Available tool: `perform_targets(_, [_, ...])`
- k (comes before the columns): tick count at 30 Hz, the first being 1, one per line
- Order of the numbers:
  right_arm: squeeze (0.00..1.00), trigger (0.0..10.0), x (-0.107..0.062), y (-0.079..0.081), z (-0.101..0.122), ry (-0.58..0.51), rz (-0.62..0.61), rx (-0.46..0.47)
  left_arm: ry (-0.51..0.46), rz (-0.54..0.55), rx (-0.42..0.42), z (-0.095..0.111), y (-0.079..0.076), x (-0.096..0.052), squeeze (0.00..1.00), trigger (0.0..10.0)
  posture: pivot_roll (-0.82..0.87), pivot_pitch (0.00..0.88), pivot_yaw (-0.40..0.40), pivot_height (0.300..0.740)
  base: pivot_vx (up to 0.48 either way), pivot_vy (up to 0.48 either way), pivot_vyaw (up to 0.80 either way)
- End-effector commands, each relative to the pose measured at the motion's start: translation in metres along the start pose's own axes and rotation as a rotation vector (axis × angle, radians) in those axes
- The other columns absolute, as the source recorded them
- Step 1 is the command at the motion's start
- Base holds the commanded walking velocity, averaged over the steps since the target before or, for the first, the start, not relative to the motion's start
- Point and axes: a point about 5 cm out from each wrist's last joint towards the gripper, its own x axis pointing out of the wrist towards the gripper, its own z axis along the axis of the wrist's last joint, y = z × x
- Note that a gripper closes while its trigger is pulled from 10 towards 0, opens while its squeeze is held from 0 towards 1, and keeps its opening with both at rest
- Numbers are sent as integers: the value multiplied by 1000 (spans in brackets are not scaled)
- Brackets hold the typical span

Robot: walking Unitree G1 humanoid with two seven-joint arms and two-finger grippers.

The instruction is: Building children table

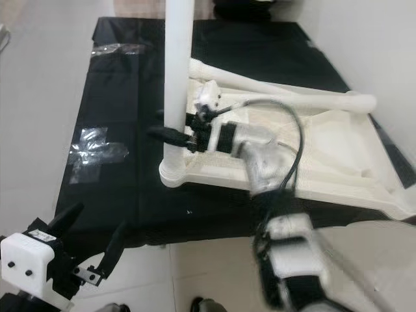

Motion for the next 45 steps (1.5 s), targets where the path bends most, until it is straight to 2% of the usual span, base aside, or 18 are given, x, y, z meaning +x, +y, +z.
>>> perform_targets(1, [0, 0, -33, 3, -51, 309, -239, 24, 11, 4, -8, 0, 0, -1, 0, 10000, 138, 213, -136, 740, 0, 0, 0])
perform_targets(2, [0, 0, -35, 17, -52, 315, -243, 28, 14, 6, -12, 0, 0, 0, 0, 10000, 124, 206, -129, 740, 0, 0, 0])
perform_targets(7, [0, 0, -23, 30, -48, 288, -190, 26, 16, 4, -18, -1, -1, 2, 0, 10000, 127, 202, -132, 740, 0, 0, 0])
perform_targets(8, [0, 2196, -12, 28, -42, 257, -169, 18, 16, 2, -21, -2, -1, 3, 0, 10000, 119, 195, -128, 740, 0, 0, 0])
perform_targets(9, [0, 10000, -1, 23, -30, 203, -150, 5, 13, -1, -25, -2, -2, 5, 0, 10000, 114, 188, -123, 740, 0, 0, 0])
perform_targets(13, [0, 10000, 9, 16, -11, 123, -124, 19, 7, -3, -31, -2, -3, 8, 0, 10000, 114, 187, -120, 740, 0, 0, 0])
perform_targets(14, [1000, 10000, 11, 13, -3, 88, -75, 60, 4, 0, -35, -2, -3, 9, 0, 10000, 113, 184, -115, 740, 0, 0, 0])
perform_targets(15, [1000, 10000, 11, 12, 8, 37, 57, 96, 2, 1, -39, -2, -3, 10, 0, 10000, 113, 184, -115, 740, 0, 0, 0])
perform_targets(18, [1000, 10000, 7, 14, 21, -15, 194, 122, 0, 2, -43, -2, -3, 11, 0, 10000, 113, 184, -115, 740, 0, 0, 0])
perform_targets(19, [1000, 10000, 4, 10, 28, -30, 308, 65, 0, 3, -49, -3, -3, 11, 0, 10000, 109, 179, -98, 740, 0, 0, 0])
perform_targets(20, [1000, 10000, 4, 10, 28, -30, 308, 65, 0, 3, -49, -3, -3, 11, 0, 10000, 109, 179, -98, 740, 0, 0, 0])
perform_targets(21, [710, 10000, 0, 3, 34, -19, 468, -21, 1, 2, -55, -3, -3, 12, 0, 10000, 111, 179, -99, 740, 0, 0, 0])
perform_targets(23, [710, 10000, -2, 0, 35, -8, 526, -44, 0, 2, -56, -2, -3, 13, 0, 10000, 111, 179, -99, 740, 0, 0, 0])
perform_targets(24, [0, 10000, 1, -5, 35, 7, 553, -59, 1, 1, -55, -2, -3, 13, 0, 10000, 121, 179, -102, 740, 0, 0, 0])
perform_targets(37, [0, 10000, 34, -23, 68, -17, 777, -41, 7, 5, -49, 1, -3, 10, 0, 10000, 150, 189, -102, 740, 0, 0, 0])
perform_targets(38, [0, 1451, 35, -23, 69, -19, 806, -33, 9, 7, -50, 1, -3, 10, 0, 10000, 154, 194, -101, 740, 0, 0, 0])
perform_targets(39, [0, 0, 33, -22, 69, -14, 856, -16, 11, 9, -50, 1, -3, 10, 0, 10000, 155, 198, -100, 740, 0, 0, 0])
perform_targets(45, [0, 0, 28, -26, 62, 26, 911, -1, 15, 11, -55, 0, -4, 9, 0, 10000, 143, 198, -99, 740, 0, 0, 0])
